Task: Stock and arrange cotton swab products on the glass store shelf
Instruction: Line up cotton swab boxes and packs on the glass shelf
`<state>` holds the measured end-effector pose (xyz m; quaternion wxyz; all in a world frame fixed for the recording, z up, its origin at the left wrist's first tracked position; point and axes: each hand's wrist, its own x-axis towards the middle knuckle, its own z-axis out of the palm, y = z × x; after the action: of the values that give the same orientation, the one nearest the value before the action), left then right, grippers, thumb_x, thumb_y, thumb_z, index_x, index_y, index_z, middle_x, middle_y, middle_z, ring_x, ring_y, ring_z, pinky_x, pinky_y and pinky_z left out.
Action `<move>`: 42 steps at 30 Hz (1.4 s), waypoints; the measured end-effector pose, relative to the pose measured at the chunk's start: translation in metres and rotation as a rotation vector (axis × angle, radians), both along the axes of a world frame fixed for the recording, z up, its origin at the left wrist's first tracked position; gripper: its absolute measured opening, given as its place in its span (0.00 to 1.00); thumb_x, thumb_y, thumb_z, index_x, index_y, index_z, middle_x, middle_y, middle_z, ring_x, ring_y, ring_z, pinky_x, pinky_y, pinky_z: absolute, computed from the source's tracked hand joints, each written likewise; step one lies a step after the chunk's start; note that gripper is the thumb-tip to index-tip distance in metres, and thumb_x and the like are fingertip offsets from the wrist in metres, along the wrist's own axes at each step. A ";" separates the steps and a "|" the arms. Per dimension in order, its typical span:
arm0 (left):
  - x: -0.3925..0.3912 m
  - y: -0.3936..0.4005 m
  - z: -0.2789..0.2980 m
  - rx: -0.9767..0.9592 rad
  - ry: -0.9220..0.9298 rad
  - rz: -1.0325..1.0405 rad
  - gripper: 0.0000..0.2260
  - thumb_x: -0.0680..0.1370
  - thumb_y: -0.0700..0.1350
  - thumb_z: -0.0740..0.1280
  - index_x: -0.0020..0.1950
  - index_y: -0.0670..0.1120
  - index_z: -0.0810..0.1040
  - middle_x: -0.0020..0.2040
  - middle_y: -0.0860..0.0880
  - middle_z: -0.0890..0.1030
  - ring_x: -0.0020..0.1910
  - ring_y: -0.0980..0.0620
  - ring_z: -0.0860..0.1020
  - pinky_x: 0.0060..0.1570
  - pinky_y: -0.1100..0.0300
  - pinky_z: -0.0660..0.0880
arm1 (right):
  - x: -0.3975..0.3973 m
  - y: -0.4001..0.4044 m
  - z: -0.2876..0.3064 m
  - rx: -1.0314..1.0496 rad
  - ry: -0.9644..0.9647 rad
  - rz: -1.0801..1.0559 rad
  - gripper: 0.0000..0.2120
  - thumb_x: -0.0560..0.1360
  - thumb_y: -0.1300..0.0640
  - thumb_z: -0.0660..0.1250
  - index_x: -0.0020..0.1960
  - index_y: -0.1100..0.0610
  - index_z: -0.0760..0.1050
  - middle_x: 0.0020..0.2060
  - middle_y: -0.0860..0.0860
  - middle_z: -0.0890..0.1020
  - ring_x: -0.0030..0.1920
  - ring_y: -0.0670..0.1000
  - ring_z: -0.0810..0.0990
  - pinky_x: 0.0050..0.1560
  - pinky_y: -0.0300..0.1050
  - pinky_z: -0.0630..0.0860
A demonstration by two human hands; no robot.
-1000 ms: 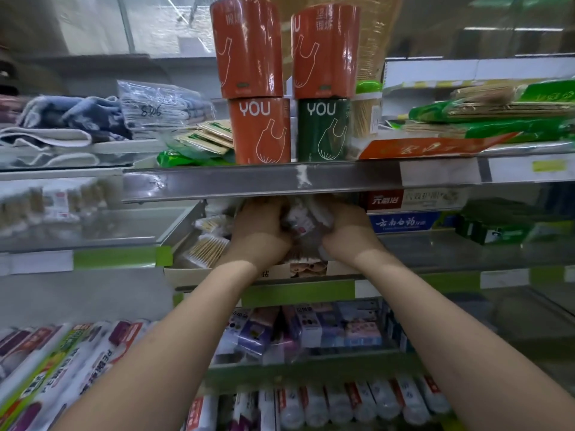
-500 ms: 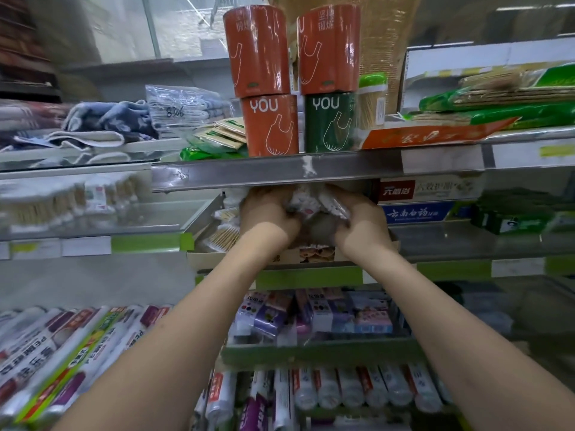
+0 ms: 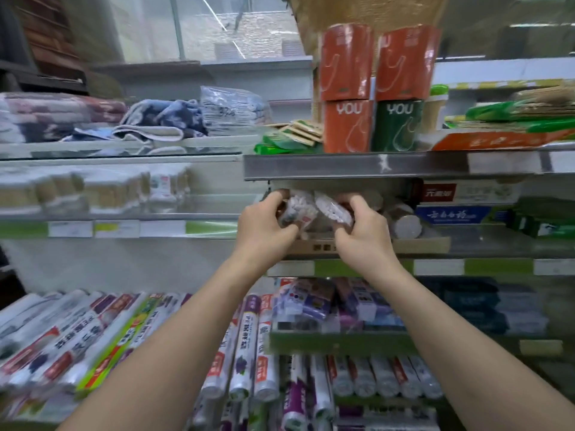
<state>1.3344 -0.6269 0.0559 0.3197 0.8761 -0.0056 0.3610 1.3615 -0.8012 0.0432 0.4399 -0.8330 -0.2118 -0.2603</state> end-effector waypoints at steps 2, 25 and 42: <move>-0.016 0.027 -0.003 -0.020 -0.031 0.002 0.16 0.67 0.44 0.72 0.55 0.49 0.81 0.45 0.50 0.85 0.46 0.46 0.82 0.47 0.50 0.79 | -0.010 0.029 -0.002 0.021 -0.055 0.035 0.17 0.74 0.66 0.67 0.61 0.52 0.75 0.47 0.48 0.82 0.45 0.49 0.78 0.45 0.42 0.72; -0.131 0.266 0.006 -0.166 -0.075 0.118 0.15 0.72 0.48 0.78 0.56 0.50 0.79 0.38 0.59 0.76 0.36 0.66 0.75 0.35 0.76 0.67 | -0.072 0.280 0.005 0.392 0.187 0.310 0.06 0.78 0.57 0.69 0.49 0.57 0.74 0.34 0.50 0.73 0.35 0.49 0.70 0.38 0.48 0.68; -0.054 0.329 0.039 -0.310 -0.107 0.143 0.18 0.65 0.58 0.77 0.45 0.47 0.81 0.41 0.44 0.84 0.43 0.41 0.82 0.47 0.44 0.81 | 0.060 0.345 0.056 0.416 0.446 0.280 0.13 0.67 0.59 0.79 0.44 0.61 0.76 0.43 0.62 0.82 0.47 0.62 0.85 0.46 0.64 0.83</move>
<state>1.2806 -0.2980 0.0946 0.4236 0.7941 0.0954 0.4253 1.4220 -0.4559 0.0990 0.6675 -0.7246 -0.1652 -0.0462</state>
